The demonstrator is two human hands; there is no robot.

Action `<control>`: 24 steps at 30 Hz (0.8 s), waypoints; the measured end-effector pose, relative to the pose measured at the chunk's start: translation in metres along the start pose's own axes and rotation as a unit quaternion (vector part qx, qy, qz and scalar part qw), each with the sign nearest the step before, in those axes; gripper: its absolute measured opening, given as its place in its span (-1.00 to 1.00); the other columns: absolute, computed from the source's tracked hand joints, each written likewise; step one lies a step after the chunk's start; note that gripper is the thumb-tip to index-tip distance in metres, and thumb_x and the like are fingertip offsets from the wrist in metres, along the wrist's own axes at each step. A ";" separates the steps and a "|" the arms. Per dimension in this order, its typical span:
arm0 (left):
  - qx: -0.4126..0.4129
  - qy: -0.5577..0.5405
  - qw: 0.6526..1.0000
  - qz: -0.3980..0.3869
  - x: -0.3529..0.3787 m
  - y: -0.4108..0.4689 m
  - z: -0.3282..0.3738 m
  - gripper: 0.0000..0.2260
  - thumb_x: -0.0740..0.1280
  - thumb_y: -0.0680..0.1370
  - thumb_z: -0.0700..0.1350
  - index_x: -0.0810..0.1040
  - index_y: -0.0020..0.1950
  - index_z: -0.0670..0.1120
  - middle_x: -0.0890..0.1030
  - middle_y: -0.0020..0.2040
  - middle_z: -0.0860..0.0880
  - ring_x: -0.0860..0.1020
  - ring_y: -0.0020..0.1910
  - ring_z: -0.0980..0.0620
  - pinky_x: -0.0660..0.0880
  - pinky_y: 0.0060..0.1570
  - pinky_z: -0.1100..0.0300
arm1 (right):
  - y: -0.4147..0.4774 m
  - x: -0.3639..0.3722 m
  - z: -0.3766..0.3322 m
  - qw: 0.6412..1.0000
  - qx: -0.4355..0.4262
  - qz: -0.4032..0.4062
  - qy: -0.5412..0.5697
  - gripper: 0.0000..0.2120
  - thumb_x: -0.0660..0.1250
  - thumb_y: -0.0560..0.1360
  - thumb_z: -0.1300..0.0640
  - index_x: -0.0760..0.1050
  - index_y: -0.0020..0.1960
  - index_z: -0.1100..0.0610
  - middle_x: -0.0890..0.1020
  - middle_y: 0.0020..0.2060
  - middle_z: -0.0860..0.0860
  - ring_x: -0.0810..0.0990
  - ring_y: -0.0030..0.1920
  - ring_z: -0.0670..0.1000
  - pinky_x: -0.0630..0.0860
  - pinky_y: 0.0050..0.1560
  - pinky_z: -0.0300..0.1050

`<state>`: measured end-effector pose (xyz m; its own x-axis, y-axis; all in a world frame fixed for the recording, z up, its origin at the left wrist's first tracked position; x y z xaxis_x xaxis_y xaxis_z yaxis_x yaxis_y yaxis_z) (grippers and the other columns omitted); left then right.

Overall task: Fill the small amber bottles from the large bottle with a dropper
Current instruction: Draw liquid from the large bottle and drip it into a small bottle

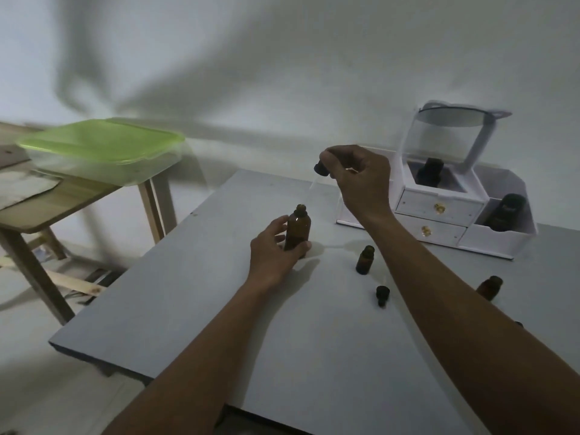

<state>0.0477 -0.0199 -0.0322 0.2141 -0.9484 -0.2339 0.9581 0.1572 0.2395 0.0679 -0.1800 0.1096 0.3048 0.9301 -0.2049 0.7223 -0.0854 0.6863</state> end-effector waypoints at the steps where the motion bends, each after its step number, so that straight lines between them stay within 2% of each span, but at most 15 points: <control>1: 0.001 0.001 1.000 -0.006 0.002 0.000 0.000 -0.40 0.58 0.36 -0.06 0.49 0.37 0.04 0.61 0.20 0.02 0.59 0.02 0.11 0.52 0.08 0.25 | -0.001 0.002 0.001 1.000 -0.001 -0.009 -0.008 -0.88 0.45 0.52 0.14 0.70 -0.03 0.18 0.72 -0.26 -0.07 0.69 -0.24 -0.20 0.54 -0.14 -0.40; 4: -0.005 0.016 1.000 -0.007 0.005 0.002 0.000 -0.43 0.55 0.41 -0.05 0.48 0.39 0.05 0.62 0.19 0.02 0.57 -0.08 0.21 0.47 0.03 0.31 | -0.004 0.013 0.007 0.997 -0.006 -0.058 -0.044 -0.87 0.45 0.52 0.12 0.70 -0.02 0.17 0.71 -0.26 -0.12 0.68 -0.24 -0.25 0.51 -0.16 -0.50; 9: -0.011 0.034 0.999 -0.015 0.004 0.001 0.003 -0.47 0.52 0.45 -0.04 0.47 0.39 -0.02 0.61 0.23 -0.03 0.59 0.06 0.05 0.49 0.21 0.14 | -0.019 0.032 0.031 0.983 0.040 -0.144 -0.110 -0.85 0.51 0.47 0.07 0.70 -0.02 0.12 0.74 -0.17 -0.04 0.66 -0.24 -0.24 0.50 -0.20 -0.53; 13: -0.004 0.036 0.999 -0.016 0.002 0.000 0.002 -0.50 0.52 0.44 -0.04 0.50 0.36 0.00 0.63 0.13 0.02 0.58 -0.04 0.12 0.49 0.12 0.25 | -0.028 0.034 0.039 0.981 0.067 -0.139 -0.118 -0.83 0.51 0.46 0.07 0.70 0.00 0.12 0.73 -0.11 -0.02 0.63 -0.21 -0.23 0.47 -0.16 -0.52; 17: -0.006 0.034 0.999 -0.018 0.001 -0.002 0.004 -0.47 0.53 0.44 -0.07 0.48 0.38 -0.01 0.62 0.18 0.00 0.59 -0.01 0.10 0.46 0.08 0.29 | -0.030 0.031 0.035 0.980 0.066 -0.145 -0.122 -0.73 0.54 0.43 0.04 0.68 0.07 0.13 0.74 -0.07 0.01 0.67 -0.17 -0.15 0.51 -0.14 -0.47; 20: -0.016 0.034 0.999 0.024 -0.005 -0.007 -0.001 -0.46 0.56 0.38 -0.10 0.46 0.31 0.00 0.54 0.18 0.05 0.57 0.03 0.06 0.50 0.02 0.23 | -0.035 0.015 0.034 0.981 0.067 -0.146 -0.110 -0.67 0.57 0.39 0.02 0.67 0.11 0.11 0.73 -0.12 -0.02 0.69 -0.16 -0.12 0.59 -0.10 -0.36; 22: -0.037 0.036 0.996 0.069 -0.011 -0.015 -0.004 -0.53 0.56 0.38 -0.10 0.45 0.20 -0.01 0.52 0.14 0.03 0.57 0.02 0.00 0.54 0.00 0.14 | -0.038 -0.002 0.032 0.979 0.045 -0.155 -0.128 -0.74 0.56 0.40 0.07 0.68 0.06 0.10 0.72 -0.14 -0.05 0.69 -0.18 -0.16 0.59 -0.13 -0.37; 24: -0.054 0.036 0.995 0.082 -0.012 -0.026 -0.004 -0.66 0.54 0.41 -0.11 0.48 0.09 -0.03 0.56 0.01 0.03 0.58 -0.08 0.03 0.58 0.00 0.09 | -0.043 -0.020 0.031 0.966 0.042 -0.201 -0.157 -0.82 0.53 0.43 0.17 0.68 0.03 0.11 0.71 -0.15 -0.08 0.67 -0.17 -0.19 0.55 -0.16 -0.44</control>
<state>0.0212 -0.0115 -0.0391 0.3784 -0.8862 -0.2673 0.9232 0.3403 0.1786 0.0504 -0.2065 0.0626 0.1530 0.7407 -0.6542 0.8658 0.2187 0.4501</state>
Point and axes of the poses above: each hand's wrist, its own y-axis towards the middle knuckle, its own x-axis out of the palm, z = x × y, the point moved 5 cm from there along y, towards the middle knuckle
